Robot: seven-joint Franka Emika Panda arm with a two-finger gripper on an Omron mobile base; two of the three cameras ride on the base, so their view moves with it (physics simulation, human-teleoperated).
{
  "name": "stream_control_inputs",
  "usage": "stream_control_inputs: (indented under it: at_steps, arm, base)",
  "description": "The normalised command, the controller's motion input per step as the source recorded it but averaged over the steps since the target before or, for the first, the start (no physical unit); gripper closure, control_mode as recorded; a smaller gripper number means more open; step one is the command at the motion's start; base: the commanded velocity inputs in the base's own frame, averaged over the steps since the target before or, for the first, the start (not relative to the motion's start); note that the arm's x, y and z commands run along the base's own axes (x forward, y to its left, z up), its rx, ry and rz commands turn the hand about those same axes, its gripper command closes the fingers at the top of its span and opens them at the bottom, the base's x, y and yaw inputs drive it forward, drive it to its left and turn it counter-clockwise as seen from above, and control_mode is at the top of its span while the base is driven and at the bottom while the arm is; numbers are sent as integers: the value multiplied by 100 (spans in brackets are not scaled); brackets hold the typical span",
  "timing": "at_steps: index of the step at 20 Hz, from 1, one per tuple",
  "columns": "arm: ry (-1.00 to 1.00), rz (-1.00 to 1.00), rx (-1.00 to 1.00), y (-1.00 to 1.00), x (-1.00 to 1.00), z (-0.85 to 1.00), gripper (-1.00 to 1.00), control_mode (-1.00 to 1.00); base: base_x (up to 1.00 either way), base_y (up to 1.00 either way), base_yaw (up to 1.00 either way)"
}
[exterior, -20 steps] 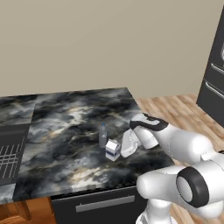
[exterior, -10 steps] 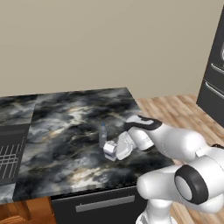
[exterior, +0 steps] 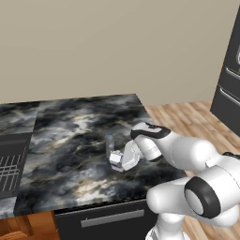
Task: Pick the milk, bottled water from the counter and place them in the open cabinet.
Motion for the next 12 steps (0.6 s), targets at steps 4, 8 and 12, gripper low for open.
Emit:
stream_control_inputs:
  at_steps: [4,8,12]
  arm:
    - [0,0,0,0,0,-8,-100,-100]
    - [0,0,0,0,0,-18,100,-100]
    - [0,0,0,0,0,-15,100,-100]
  base:
    - [0,0,0]
    - [0,0,0]
    - [0,0,0]
